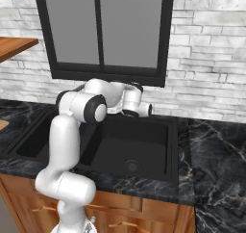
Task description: Pick the pear, mango from the sink and place them on the cutting board to airdry. Then turn off the sink faucet.
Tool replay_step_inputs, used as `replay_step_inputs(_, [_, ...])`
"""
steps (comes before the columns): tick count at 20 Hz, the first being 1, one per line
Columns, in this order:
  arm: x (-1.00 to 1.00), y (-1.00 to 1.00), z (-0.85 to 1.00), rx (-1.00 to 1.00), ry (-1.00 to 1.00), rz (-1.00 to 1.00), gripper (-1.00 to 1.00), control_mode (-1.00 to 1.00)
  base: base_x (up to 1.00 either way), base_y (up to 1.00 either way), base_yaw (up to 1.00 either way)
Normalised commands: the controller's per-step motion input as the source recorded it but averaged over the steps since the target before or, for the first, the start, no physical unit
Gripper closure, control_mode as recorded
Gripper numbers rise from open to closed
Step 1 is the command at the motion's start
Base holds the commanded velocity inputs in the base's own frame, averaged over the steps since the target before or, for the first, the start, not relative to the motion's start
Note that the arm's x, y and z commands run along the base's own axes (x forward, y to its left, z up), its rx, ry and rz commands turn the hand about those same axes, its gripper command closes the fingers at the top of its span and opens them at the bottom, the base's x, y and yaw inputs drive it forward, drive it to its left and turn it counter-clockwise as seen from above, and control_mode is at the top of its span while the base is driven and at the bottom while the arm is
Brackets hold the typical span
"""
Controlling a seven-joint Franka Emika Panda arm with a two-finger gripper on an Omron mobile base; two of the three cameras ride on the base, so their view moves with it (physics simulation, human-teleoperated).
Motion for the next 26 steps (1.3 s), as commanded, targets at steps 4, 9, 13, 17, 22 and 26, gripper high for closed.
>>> replay_step_inputs(4, [0.58,0.00,-0.20,0.00,0.00,0.00,-1.00,-1.00,0.00,0.00,0.00])
replay_step_inputs(9, [0.63,-0.02,-0.23,0.00,0.01,0.00,-1.00,-1.00,0.00,0.00,0.00])
replay_step_inputs(13, [0.53,0.00,-0.30,0.00,0.03,0.00,-1.00,-1.00,0.00,0.00,0.00])
replay_step_inputs(17, [0.34,0.22,-0.15,0.02,0.00,0.00,-1.00,-1.00,0.00,0.00,0.00])
replay_step_inputs(22, [0.20,0.74,-0.01,0.00,-0.01,0.00,-1.00,-1.00,0.00,0.00,0.00])
replay_step_inputs(26, [0.19,1.00,0.00,0.00,-0.03,0.01,-1.00,-1.00,0.00,0.00,0.00])
